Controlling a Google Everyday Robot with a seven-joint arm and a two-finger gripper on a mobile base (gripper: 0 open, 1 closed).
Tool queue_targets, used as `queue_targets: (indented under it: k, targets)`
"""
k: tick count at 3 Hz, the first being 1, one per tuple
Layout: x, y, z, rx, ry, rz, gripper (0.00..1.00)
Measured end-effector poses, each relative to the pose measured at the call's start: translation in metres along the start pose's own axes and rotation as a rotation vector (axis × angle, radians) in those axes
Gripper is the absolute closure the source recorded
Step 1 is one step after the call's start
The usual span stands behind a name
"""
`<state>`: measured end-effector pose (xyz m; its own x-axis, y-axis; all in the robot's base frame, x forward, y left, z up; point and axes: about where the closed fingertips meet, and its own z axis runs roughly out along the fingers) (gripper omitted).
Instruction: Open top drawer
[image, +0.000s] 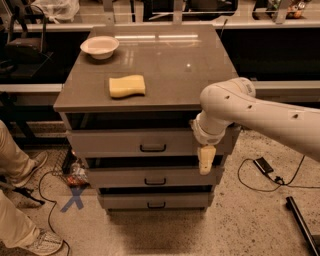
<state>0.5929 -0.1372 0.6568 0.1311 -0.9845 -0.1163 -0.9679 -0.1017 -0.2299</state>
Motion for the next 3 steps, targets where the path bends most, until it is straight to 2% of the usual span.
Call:
queue_targets:
  k: [1, 2, 3]
  targets:
    - [-0.002, -0.008, 0.018, -0.029, -0.009, 0.005, 0.00]
    - [0.001, -0.009, 0.034, -0.063, -0.012, 0.023, 0.18]
    - [0.001, -0.010, 0.031, -0.064, -0.013, 0.026, 0.42]
